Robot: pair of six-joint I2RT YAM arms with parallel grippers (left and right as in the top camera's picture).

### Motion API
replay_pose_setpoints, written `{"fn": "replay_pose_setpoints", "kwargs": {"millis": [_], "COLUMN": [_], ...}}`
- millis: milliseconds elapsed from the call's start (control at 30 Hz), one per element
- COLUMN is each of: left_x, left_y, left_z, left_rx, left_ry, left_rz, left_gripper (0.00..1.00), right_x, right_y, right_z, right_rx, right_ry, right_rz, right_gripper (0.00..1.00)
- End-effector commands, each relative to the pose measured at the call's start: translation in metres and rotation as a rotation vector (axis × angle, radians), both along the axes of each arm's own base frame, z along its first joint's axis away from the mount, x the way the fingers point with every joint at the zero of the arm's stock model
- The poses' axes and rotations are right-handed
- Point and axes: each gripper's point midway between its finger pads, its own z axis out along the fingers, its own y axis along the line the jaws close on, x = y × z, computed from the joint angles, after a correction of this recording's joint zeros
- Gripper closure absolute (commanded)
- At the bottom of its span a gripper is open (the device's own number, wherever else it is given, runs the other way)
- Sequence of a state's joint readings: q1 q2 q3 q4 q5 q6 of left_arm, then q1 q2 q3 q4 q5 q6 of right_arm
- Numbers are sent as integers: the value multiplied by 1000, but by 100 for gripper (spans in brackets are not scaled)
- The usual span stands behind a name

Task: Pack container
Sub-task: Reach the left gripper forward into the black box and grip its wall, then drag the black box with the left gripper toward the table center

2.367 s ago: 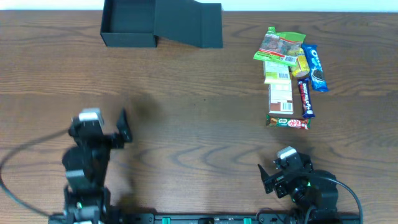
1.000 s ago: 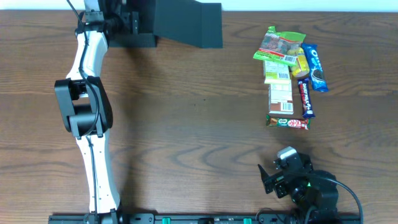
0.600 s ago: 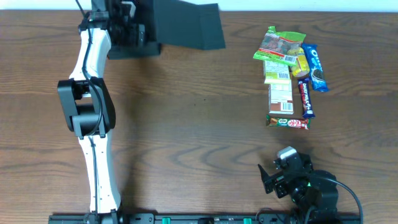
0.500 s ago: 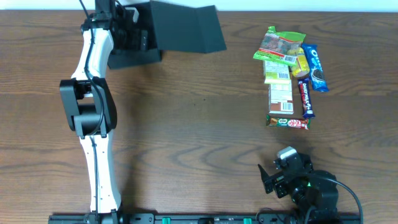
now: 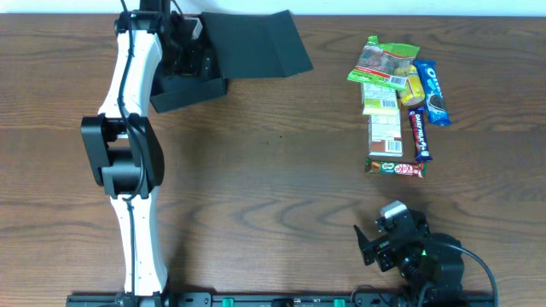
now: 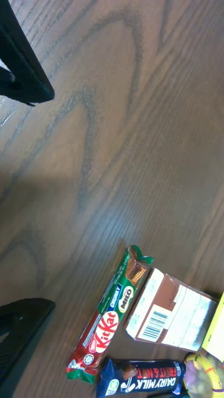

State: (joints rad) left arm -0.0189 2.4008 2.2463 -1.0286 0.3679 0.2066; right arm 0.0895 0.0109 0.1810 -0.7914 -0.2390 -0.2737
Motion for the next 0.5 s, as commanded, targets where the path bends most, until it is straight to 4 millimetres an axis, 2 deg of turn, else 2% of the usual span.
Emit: {"fn": "replay_pose_setpoints", "kwargs": {"millis": [0, 67, 200, 300, 400, 467], "left_x": [0, 1, 3, 8, 8, 6], "left_y": [3, 19, 66, 94, 110, 118], "left_z": [29, 45, 88, 113, 114, 108], "left_rx": [21, 80, 258, 327, 318, 307], "left_ry": [-54, -90, -191, -261, -264, -244], "left_rz": [2, 33, 139, 208, 238, 248], "left_gripper": [5, 5, 5, 4, 5, 5], "right_x": [-1, -1, -1, -1, -1, -1], "right_y": [4, 4, 4, 4, 4, 4], "right_z": [-1, -1, -1, -1, -1, -1], "right_rx": [-2, -2, -2, -2, -2, -2], "right_ry": [-1, -1, -1, -1, -1, -1], "right_rz": [26, 26, 26, 26, 26, 26], "right_gripper": [1, 1, 1, 1, 1, 1]}}
